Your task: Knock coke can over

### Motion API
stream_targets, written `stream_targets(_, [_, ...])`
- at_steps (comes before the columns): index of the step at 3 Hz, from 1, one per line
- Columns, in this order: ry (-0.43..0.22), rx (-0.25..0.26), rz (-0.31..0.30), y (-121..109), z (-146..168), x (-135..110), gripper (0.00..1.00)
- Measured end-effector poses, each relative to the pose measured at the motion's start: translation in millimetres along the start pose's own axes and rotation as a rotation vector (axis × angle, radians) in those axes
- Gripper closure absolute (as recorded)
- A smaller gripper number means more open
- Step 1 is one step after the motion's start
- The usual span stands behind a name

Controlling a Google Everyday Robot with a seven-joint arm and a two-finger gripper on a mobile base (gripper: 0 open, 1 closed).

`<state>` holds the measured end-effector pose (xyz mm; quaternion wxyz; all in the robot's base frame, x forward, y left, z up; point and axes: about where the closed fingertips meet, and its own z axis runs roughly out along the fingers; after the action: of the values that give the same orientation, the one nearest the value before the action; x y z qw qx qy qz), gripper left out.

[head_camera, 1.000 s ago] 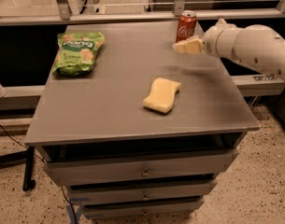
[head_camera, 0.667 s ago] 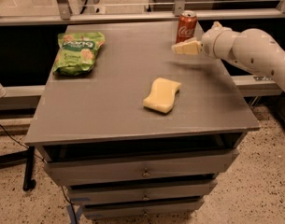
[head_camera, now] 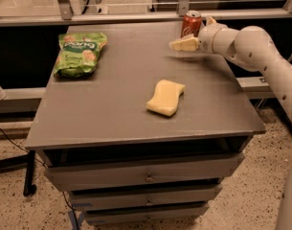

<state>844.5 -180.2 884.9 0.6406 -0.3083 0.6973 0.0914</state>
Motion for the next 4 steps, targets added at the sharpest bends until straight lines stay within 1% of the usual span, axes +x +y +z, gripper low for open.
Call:
stream_targets(1, [-0.04,-0.067,-0.025,3.2,18.1,-20.9,0.15])
stream_targets(2, [-0.043,-0.122,-0.054,9.1,24.5,-33.4,0.39])
stream_targets(3, [-0.028,-0.149,-0.073,11.1,21.4,-36.7,0.61])
stream_targets(4, [-0.04,-0.2,-0.128,20.1,8.0,-54.7,0.86])
